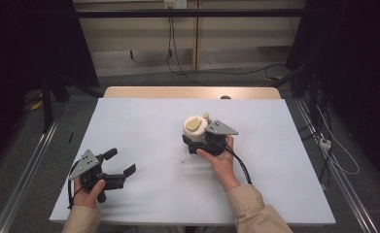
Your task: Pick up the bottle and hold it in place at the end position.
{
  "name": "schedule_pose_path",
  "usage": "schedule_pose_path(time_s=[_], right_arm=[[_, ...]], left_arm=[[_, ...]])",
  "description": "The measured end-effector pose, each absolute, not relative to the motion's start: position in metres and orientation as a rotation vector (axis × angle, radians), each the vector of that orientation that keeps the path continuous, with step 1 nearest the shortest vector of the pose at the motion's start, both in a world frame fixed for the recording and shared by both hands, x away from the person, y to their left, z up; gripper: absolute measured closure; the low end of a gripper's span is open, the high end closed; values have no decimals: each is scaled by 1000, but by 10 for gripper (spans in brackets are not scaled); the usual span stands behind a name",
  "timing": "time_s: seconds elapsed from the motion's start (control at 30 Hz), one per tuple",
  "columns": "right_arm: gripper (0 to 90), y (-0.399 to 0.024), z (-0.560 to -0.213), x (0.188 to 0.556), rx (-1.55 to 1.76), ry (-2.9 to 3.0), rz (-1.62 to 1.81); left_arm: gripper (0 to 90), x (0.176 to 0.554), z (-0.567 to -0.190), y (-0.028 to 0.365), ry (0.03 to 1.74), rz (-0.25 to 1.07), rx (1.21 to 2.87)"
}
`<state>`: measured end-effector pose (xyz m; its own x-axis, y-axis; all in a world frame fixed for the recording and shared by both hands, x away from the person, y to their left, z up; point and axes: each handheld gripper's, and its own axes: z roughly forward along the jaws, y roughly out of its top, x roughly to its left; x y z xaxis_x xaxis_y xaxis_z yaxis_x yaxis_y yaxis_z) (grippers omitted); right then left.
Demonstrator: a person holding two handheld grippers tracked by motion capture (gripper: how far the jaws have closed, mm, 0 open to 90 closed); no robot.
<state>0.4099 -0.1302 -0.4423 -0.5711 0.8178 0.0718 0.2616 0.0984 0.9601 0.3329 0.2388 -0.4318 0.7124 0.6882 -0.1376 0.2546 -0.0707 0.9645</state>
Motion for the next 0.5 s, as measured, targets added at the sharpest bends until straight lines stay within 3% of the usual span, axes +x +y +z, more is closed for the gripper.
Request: schedule_pose_path(time_s=[0.5], right_arm=[[67, -124, -445, 414, 1054, 1895, 1489]], left_arm=[[36, 333, -432, 239, 773, 422, 1649]])
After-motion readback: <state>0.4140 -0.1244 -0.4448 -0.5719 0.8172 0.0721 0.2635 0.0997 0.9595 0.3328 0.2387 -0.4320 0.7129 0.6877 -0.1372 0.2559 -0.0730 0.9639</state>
